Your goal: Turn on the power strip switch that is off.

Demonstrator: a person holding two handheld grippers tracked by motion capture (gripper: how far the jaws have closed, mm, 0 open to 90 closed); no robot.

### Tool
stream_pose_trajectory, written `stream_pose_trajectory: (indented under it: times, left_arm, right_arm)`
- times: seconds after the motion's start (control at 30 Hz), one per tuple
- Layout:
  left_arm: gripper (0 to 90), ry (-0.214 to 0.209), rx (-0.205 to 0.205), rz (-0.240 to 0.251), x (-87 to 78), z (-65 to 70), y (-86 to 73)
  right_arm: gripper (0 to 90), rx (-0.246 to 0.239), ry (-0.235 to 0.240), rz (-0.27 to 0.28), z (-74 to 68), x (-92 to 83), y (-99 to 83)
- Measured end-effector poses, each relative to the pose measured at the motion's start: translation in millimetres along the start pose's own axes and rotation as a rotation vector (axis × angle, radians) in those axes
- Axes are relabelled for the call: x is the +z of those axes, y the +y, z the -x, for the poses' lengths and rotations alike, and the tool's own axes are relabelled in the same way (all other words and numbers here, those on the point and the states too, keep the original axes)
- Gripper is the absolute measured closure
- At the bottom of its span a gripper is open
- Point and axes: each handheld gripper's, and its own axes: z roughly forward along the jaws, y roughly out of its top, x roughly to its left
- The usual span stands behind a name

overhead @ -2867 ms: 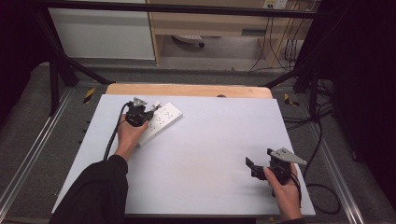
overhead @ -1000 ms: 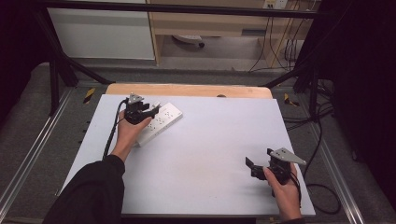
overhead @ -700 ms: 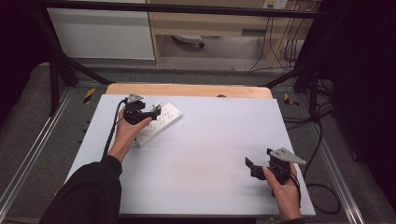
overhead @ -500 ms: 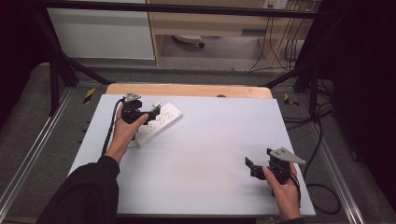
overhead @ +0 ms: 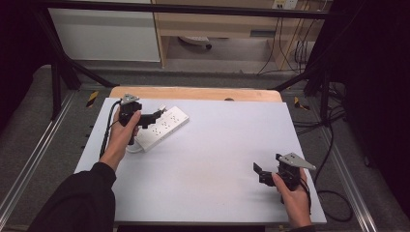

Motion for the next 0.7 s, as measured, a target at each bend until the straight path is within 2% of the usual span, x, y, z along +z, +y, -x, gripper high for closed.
stream_pose_trajectory:
  times: [0.37, 0.53, 0.7]
  left_arm:
    - [7.7, 0.005, -0.014, 0.012, -23.4, 0.4, 3.5]
    - [8.1, 0.011, -0.013, 0.01, -38.4, 0.2, -4.1]
    - [8.7, 0.014, -0.015, 0.028, -59.7, 1.4, -16.5]
  right_arm:
    - [2.8, -0.003, -0.002, -0.003, -0.5, 0.2, 0.1]
    - [2.8, -0.003, -0.002, -0.004, -0.5, 0.2, 0.0]
    - [2.8, -0.008, -0.002, -0.005, -1.2, 0.3, 0.2]
